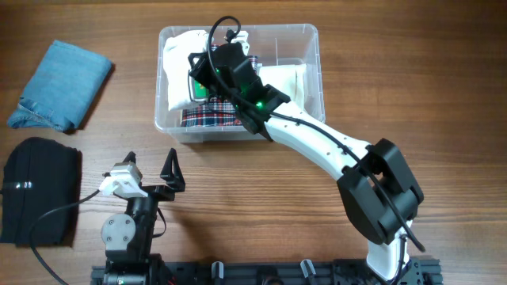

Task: Pack container
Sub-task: 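Press and tuck the white T-shirt into the box with the right gripper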

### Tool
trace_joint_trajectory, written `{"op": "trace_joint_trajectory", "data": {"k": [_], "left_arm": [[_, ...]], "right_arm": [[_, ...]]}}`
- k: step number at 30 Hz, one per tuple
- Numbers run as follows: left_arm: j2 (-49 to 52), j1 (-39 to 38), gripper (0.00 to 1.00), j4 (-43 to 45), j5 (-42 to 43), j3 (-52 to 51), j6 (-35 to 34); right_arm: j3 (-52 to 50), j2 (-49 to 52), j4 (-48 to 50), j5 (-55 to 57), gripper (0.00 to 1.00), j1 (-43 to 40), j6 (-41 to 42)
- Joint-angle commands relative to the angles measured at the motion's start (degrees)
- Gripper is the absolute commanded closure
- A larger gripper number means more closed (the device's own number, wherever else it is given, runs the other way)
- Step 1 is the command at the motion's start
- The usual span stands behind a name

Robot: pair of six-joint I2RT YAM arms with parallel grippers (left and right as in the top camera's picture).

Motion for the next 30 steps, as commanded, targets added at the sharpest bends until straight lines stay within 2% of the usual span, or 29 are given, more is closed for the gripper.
{"op": "trace_joint_trajectory", "data": {"k": [1, 5, 9, 10, 14, 18, 22, 25, 28, 30], "left_arm": [[-0.3, -0.3, 0.0, -0.1, -0.3, -0.4, -0.1], [-0.3, -0.3, 0.0, -0.1, -0.3, -0.4, -0.1], [-0.3, -0.3, 0.0, -0.1, -0.3, -0.4, -0.1], [-0.3, -0.3, 0.0, -0.1, -0.3, -0.3, -0.1], [-0.3, -0.3, 0.0, -0.1, -0.3, -0.3, -0.1], [-0.3, -0.3, 0.0, -0.1, -0.3, -0.4, -0.1], [-0.3, -0.3, 0.0, -0.1, -0.3, -0.4, -0.1], [-0.3, -0.3, 0.0, -0.1, -0.3, -0.4, -0.1], [-0.3, -0.3, 0.0, -0.1, -0.3, -0.4, -0.1], [-0.3, -0.3, 0.0, -0.1, -0.3, -0.3, -0.1]], "right_arm": [[1.6, 0.1, 1.2, 0.0, 0.96, 0.2, 3.2], [1.6, 0.2, -0.7, 1.4, 0.96, 0.2, 2.6], [1.6, 0.3, -4.1, 2.9, 0.51, 0.2, 2.5], [1.6, 0.3, -4.8, 3.0, 0.43, 0.2, 2.3], [1.6, 0.3, -5.3, 3.1, 0.27, -0.6, -4.4], [1.6, -0.3, -9.4, 5.0, 0.19, -3.0, -14.6], [1.6, -2.9, -15.1, 9.7, 0.18, -7.2, -26.5], [1.6, -5.3, -16.3, 10.9, 0.08, -9.9, -41.1], [1.6, -6.0, -16.4, 6.6, 0.07, -9.5, -51.4], [1.6, -6.0, -16.7, 4.7, 0.08, -8.5, -52.8]]}}
